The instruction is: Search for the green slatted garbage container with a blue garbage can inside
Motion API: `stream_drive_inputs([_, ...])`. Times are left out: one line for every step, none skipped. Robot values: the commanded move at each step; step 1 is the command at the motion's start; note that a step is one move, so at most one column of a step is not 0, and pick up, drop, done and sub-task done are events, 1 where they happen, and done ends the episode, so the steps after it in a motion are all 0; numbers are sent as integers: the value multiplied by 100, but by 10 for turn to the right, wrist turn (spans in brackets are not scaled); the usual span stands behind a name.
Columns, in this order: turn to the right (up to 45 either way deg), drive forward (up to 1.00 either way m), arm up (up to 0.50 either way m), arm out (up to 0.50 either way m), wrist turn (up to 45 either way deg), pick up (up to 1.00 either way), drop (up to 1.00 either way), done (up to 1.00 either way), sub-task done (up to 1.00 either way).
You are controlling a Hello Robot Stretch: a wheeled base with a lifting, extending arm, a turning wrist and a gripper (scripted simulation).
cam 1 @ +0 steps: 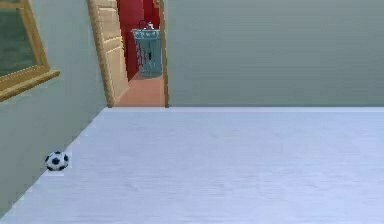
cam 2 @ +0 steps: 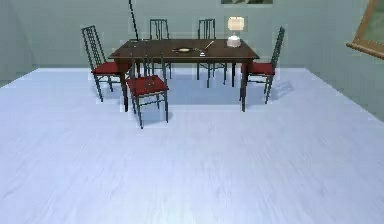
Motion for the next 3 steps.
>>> stream_drive_inputs([-120,0,0,0,0,0,0,0,0])
stream_drive_inputs([0,100,0,0,0,0,0,0,0])
stream_drive_inputs([-30,0,0,0,0,0,0,0,0])
